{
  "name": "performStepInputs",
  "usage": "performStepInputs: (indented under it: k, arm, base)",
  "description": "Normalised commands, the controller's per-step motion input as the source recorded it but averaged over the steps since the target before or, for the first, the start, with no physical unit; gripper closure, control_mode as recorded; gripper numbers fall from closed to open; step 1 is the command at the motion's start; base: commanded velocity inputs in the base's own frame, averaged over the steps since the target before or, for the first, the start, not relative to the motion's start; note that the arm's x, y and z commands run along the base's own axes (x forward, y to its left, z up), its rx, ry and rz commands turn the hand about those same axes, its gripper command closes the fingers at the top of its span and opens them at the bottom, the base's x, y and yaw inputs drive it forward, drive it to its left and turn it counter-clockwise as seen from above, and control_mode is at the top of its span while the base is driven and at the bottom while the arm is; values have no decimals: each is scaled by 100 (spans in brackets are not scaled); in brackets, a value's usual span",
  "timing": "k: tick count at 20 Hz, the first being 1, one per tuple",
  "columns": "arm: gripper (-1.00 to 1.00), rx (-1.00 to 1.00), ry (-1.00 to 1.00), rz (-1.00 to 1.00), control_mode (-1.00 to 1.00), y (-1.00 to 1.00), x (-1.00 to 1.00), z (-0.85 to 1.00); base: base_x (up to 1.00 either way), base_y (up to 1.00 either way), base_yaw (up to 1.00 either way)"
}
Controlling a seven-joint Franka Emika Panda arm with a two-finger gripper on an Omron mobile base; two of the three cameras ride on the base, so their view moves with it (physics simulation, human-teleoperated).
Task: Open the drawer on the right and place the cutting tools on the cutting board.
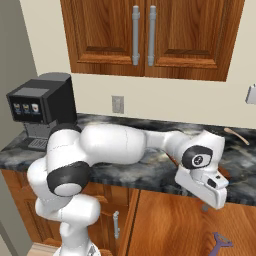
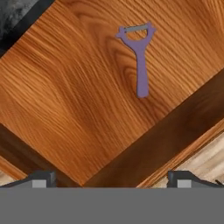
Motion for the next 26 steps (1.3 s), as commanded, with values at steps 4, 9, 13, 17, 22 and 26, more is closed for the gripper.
performStepInputs:
  k: [4, 9, 13, 17, 22, 26]
  arm:
    - [-100, 1, -14, 0, -100, -26, -4, -44]
    - [-100, 0, -5, 0, -100, -38, 0, -45]
    - [-100, 0, 0, 0, -100, -53, 0, -37]
    - [-100, 0, 0, 0, -100, -45, -2, -32]
    - [-100, 7, 0, 0, -100, -39, 0, -26]
    - [-100, 9, 0, 0, -100, -44, 0, -17]
  base:
    - [0, 0, 0]
    - [0, 0, 0]
    - [0, 0, 0]
    - [0, 0, 0]
    - [0, 0, 0]
    - [0, 0, 0]
